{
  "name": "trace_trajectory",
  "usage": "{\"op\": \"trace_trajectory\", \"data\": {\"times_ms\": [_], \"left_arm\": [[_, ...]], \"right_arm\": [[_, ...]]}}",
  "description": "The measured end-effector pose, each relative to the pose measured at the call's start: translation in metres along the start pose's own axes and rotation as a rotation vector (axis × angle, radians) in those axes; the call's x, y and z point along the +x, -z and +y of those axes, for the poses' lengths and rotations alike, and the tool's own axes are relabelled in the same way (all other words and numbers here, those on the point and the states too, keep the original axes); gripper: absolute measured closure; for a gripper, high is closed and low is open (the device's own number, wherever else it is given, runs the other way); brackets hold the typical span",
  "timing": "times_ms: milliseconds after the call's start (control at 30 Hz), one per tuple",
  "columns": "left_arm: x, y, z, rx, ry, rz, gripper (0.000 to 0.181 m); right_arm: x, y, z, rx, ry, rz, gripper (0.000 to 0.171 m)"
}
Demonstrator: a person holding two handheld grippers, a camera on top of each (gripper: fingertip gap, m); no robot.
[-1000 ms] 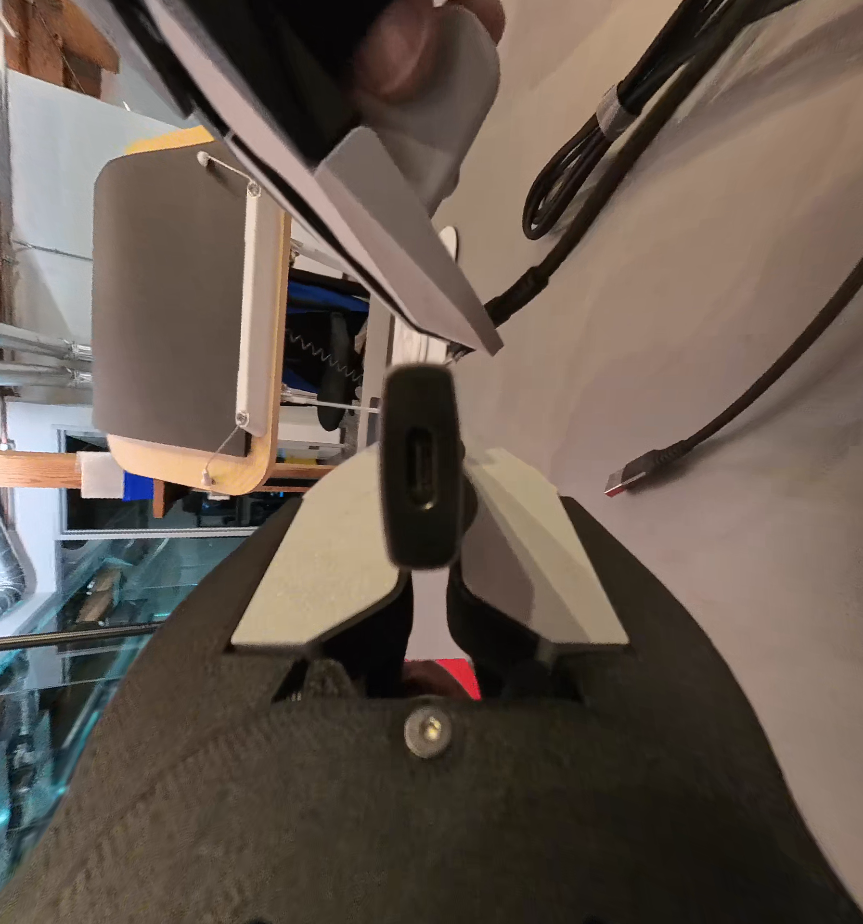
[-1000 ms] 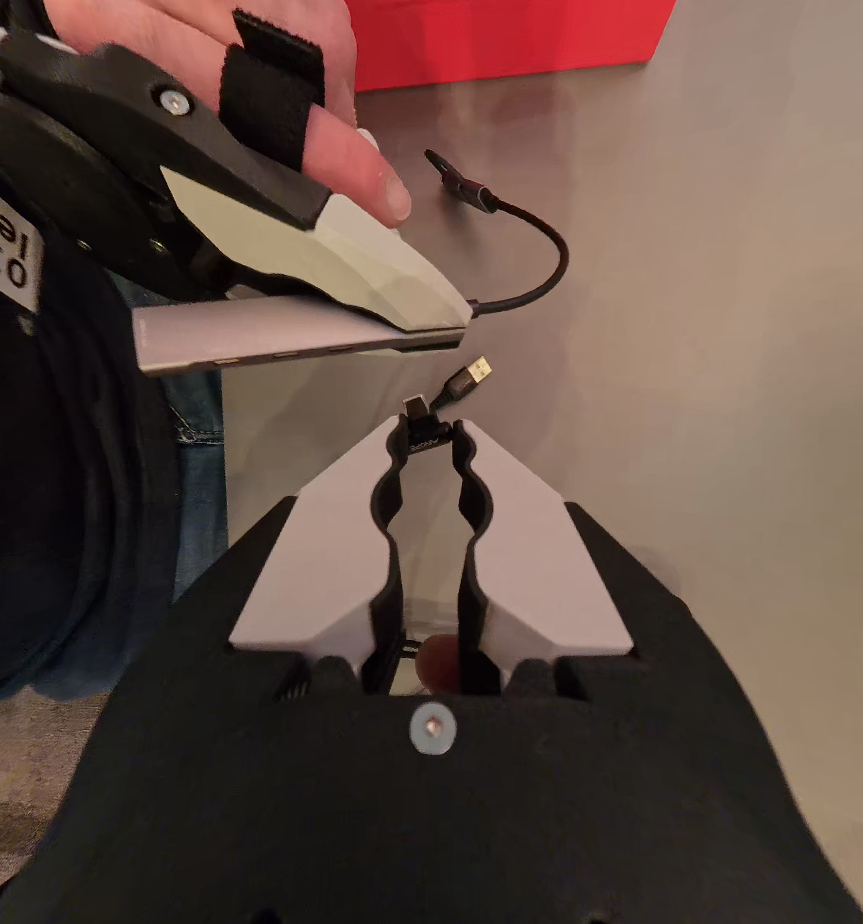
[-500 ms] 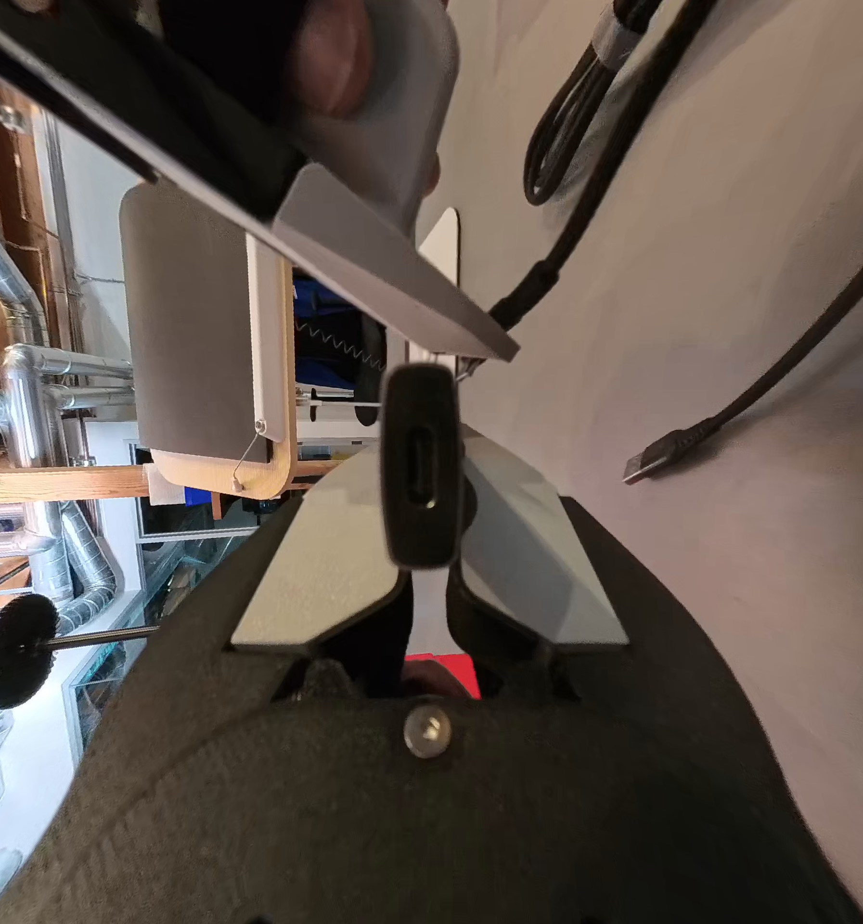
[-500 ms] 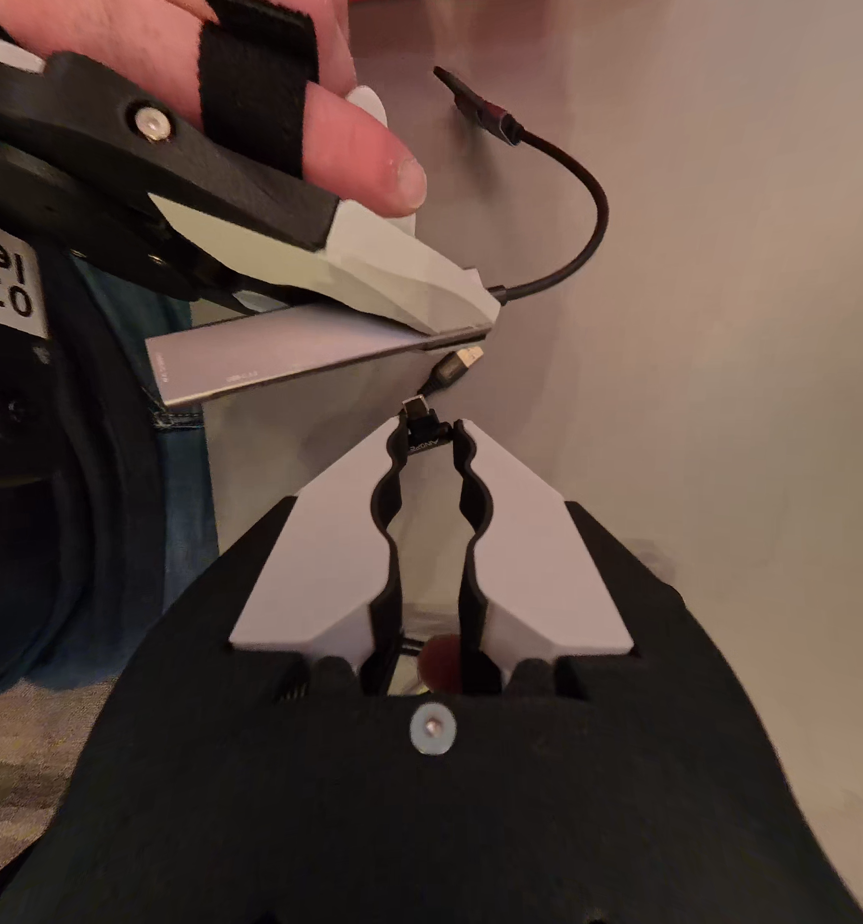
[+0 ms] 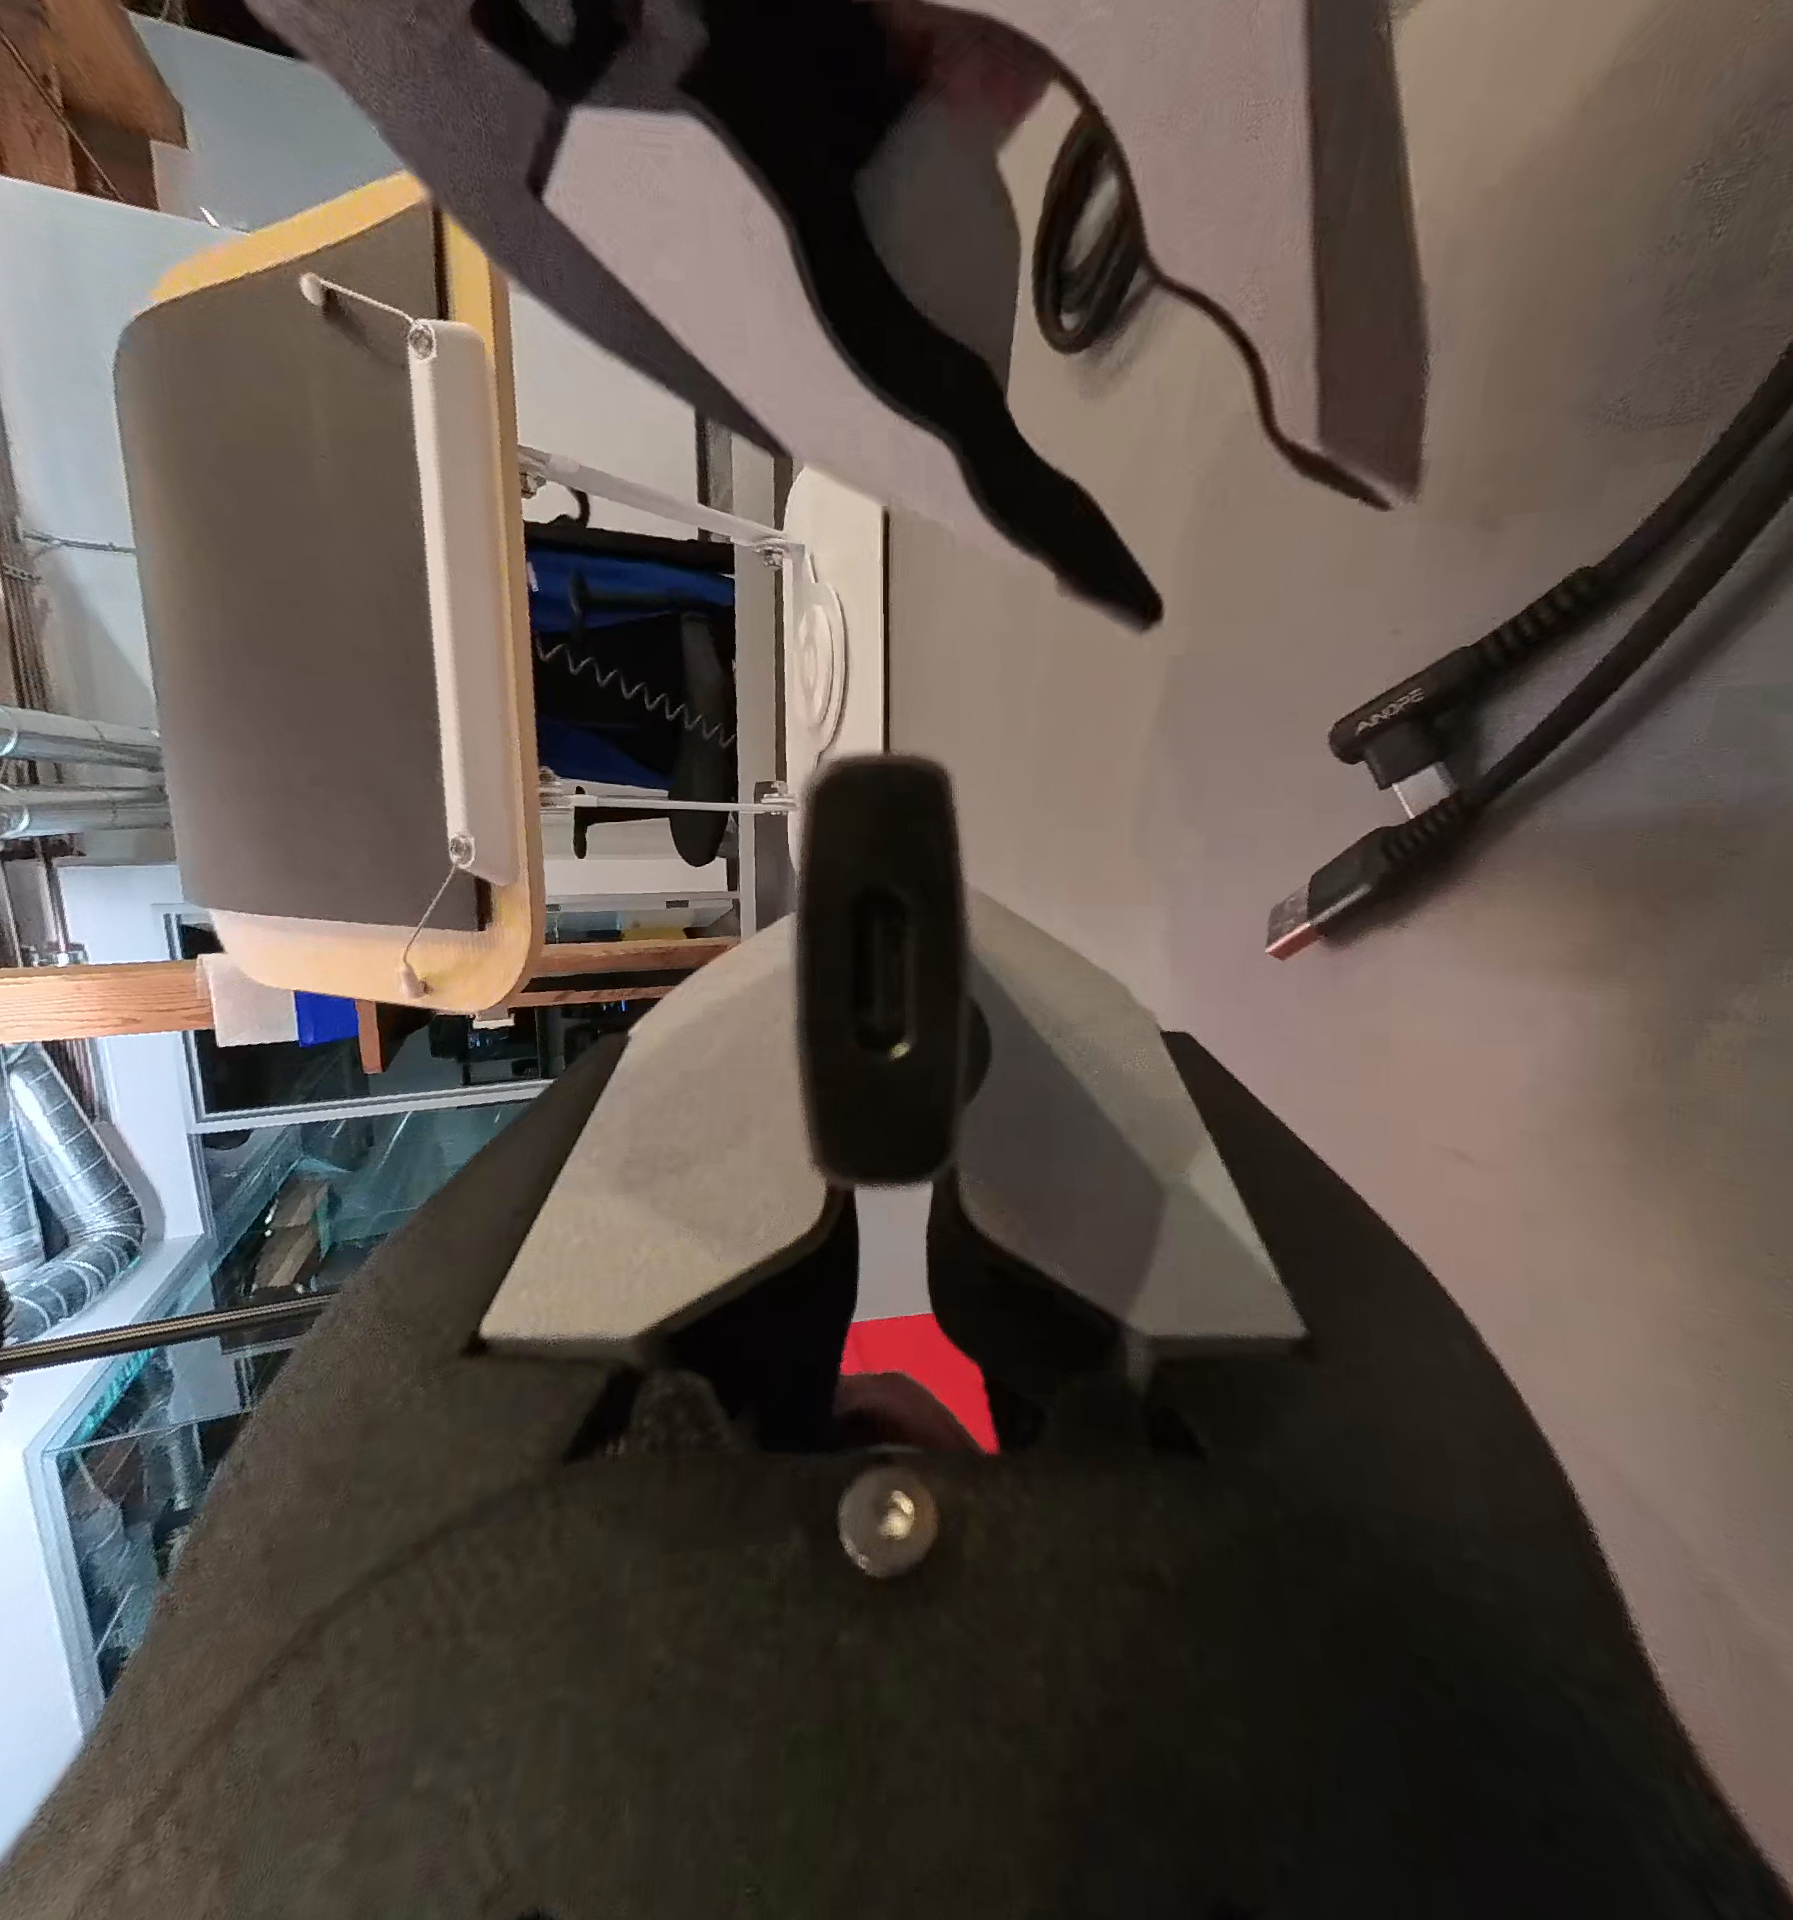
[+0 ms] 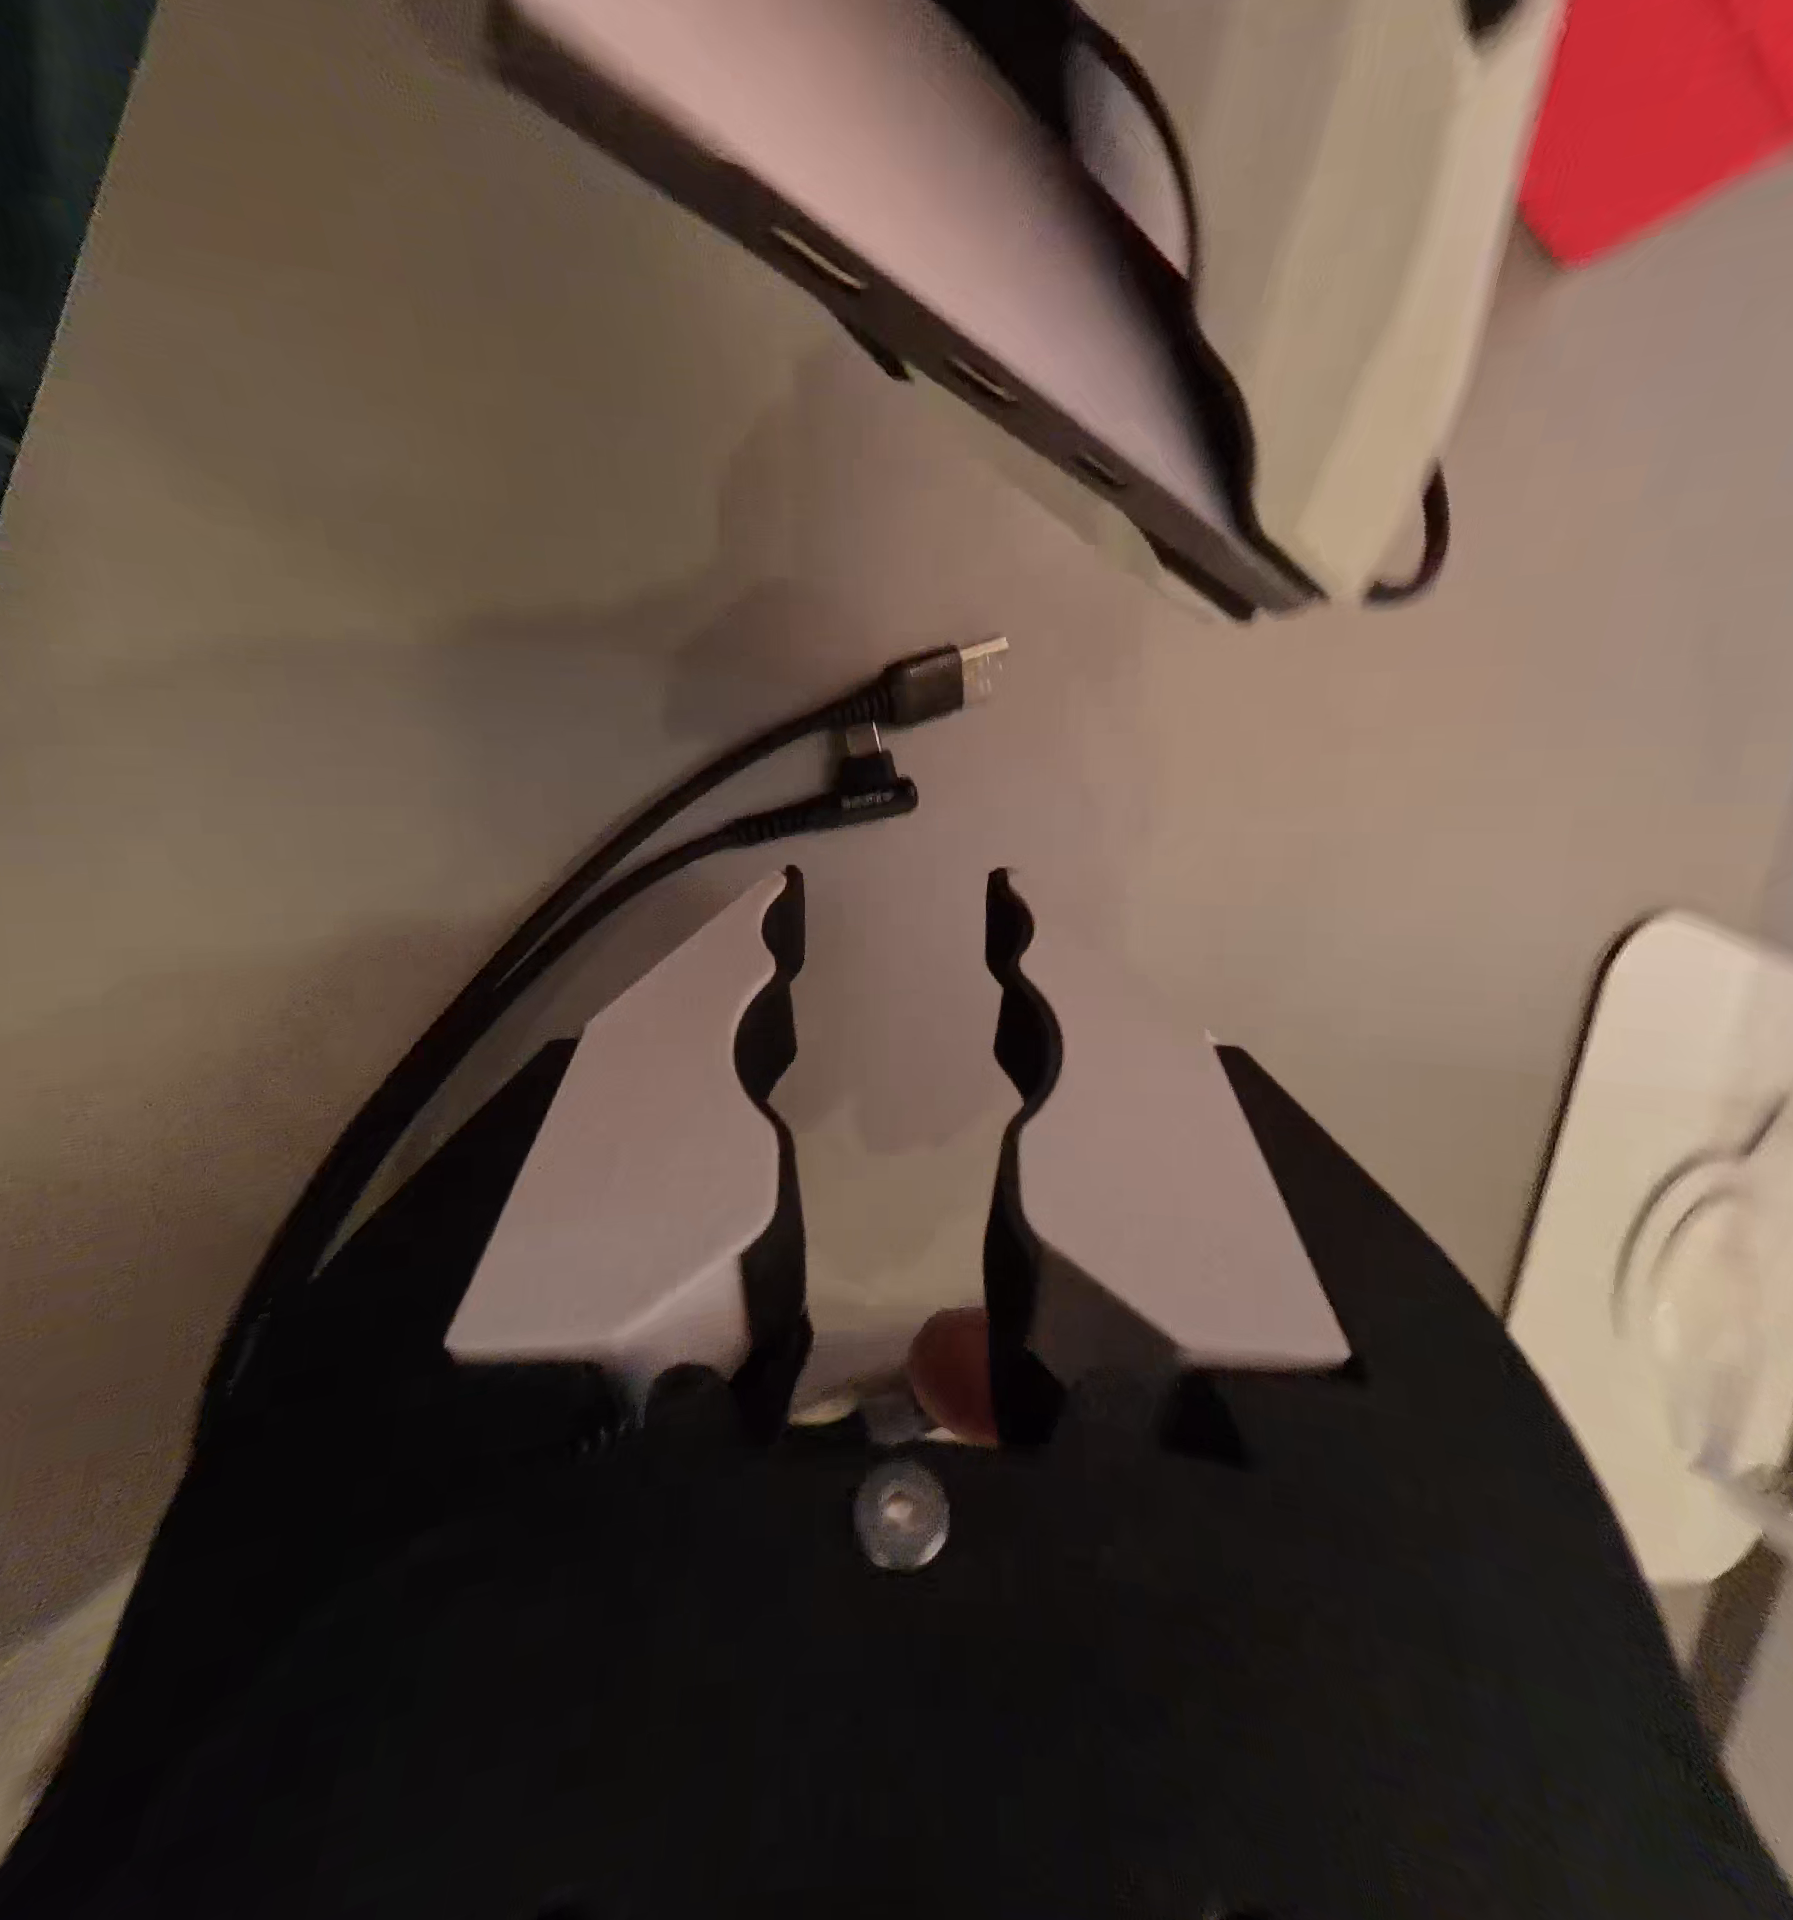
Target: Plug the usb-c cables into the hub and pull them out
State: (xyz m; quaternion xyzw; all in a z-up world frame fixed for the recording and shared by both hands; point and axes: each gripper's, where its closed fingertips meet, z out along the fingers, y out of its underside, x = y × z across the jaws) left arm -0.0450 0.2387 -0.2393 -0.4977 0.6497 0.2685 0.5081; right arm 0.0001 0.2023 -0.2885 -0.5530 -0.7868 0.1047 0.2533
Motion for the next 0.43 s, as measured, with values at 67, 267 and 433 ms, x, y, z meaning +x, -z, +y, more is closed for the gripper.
{"op": "trace_trajectory", "data": {"times_ms": [67, 267, 433], "left_arm": [[-0.001, 0.003, 0.0, 0.001, -0.009, 0.0, 0.171], [0.002, 0.01, 0.008, -0.004, 0.006, 0.015, 0.171], [0.006, 0.01, 0.014, -0.002, 0.017, 0.03, 0.17]], "right_arm": [[-0.002, -0.007, -0.005, 0.003, 0.118, -0.008, 0.139], [-0.008, -0.023, -0.01, 0.018, 0.308, -0.104, 0.135], [-0.007, -0.03, -0.009, -0.005, 0.287, -0.178, 0.153]]}}
